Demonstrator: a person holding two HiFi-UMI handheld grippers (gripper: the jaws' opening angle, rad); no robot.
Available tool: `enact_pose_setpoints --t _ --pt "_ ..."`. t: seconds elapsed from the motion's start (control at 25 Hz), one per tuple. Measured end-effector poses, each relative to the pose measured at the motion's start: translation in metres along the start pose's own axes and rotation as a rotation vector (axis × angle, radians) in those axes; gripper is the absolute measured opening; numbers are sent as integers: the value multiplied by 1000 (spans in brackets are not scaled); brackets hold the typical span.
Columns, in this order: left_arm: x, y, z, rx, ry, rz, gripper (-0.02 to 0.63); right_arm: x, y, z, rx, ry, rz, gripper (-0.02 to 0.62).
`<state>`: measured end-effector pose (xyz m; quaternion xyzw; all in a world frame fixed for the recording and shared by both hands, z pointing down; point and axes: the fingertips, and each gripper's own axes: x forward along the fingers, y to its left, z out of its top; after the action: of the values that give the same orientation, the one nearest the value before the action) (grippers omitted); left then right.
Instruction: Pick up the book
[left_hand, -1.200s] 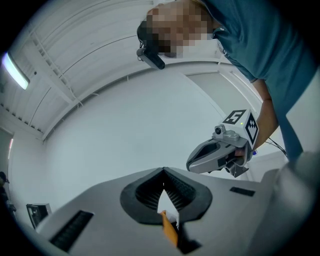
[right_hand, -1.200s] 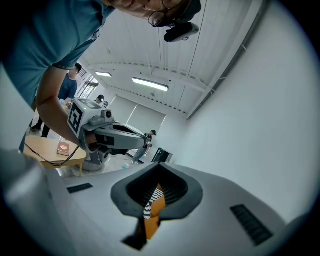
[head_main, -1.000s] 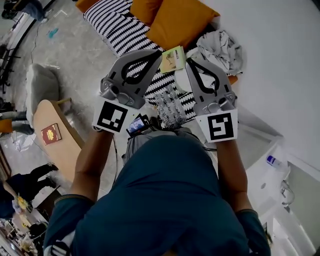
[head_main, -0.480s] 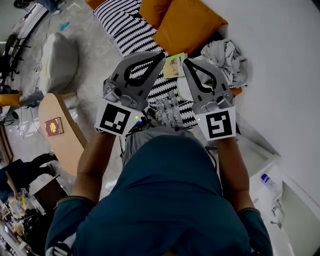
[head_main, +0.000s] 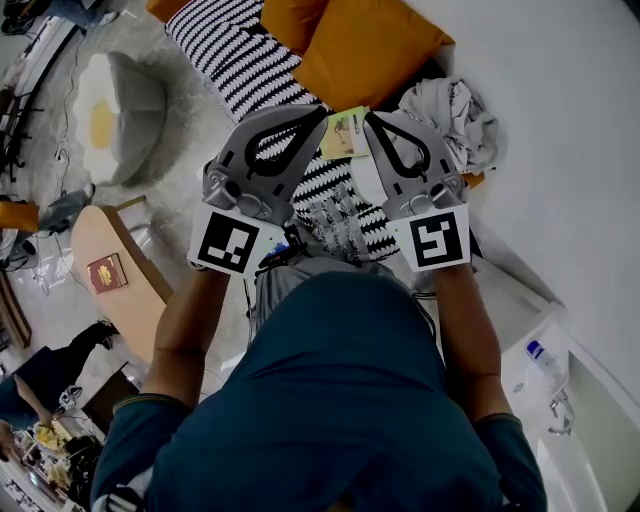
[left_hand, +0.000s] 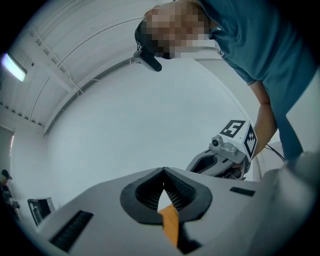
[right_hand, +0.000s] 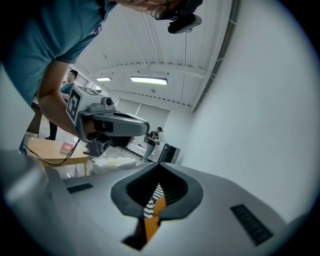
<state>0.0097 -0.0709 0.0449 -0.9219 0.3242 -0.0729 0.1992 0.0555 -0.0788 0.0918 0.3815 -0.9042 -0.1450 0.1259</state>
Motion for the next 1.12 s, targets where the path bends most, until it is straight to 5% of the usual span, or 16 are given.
enact_pose_setpoints --t 0.28,1.12 --pt "18 27 -56 -87 26 -34 3 46 -13 -48 61 74 -13 14" --pt "45 41 -145 -203 115 -74 3 119 -10 -246 303 330 22 14"
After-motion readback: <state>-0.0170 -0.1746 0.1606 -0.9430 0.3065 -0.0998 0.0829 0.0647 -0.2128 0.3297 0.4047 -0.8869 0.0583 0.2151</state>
